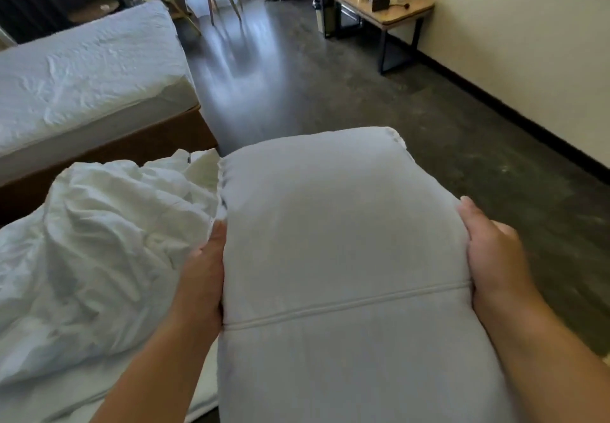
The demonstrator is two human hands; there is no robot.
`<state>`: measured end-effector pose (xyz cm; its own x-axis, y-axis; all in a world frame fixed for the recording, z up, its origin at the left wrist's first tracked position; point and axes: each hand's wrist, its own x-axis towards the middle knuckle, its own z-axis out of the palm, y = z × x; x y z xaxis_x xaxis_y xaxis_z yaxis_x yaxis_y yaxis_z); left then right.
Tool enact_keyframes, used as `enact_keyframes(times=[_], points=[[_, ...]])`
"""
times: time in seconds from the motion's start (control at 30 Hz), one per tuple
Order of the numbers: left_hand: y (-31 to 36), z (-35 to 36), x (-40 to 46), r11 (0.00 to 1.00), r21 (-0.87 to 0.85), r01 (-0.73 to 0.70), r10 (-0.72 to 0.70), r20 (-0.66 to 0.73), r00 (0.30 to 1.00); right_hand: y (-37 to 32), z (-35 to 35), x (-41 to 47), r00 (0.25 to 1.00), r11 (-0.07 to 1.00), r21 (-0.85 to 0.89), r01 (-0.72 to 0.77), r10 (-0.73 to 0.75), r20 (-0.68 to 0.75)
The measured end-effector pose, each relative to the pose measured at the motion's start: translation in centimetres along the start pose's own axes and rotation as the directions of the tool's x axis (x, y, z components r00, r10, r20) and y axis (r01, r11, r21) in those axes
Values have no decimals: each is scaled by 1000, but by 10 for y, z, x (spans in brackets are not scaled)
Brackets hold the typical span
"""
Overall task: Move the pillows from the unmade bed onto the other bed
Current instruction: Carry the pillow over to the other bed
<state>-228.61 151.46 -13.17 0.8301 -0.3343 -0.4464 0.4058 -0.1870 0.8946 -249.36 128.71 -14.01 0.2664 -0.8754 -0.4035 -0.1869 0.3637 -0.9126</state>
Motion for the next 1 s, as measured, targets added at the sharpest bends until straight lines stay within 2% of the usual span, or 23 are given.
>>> enact_keyframes(times=[0.17,0.3,0.4,0.57,0.73,0.87,1.0], points=[[3,46,28,994,96,-44,42,22,999,-9,-18,23,998,999,-19,47,-48,-46],[17,101,55,987,141,-74,76,-10,997,-22,-28,81,998,999,7,35,-35,-62],[29,141,76,992,111,-56,67,-97,993,-40,-33,136,1000,999,36,12,-12,7],[60,206,100,985,165,-51,83,-193,978,-83,-52,207,992,998,61,11,-18,125],[95,250,115,990,128,-63,89,-209,974,-120,-56,257,986,996,88,28,-43,163],[123,263,135,971,159,-181,209,-180,961,-152,-41,281,982,993,107,48,-67,179],[148,264,171,957,169,-236,268,-204,942,-183,-8,308,970,992,82,101,-116,215]])
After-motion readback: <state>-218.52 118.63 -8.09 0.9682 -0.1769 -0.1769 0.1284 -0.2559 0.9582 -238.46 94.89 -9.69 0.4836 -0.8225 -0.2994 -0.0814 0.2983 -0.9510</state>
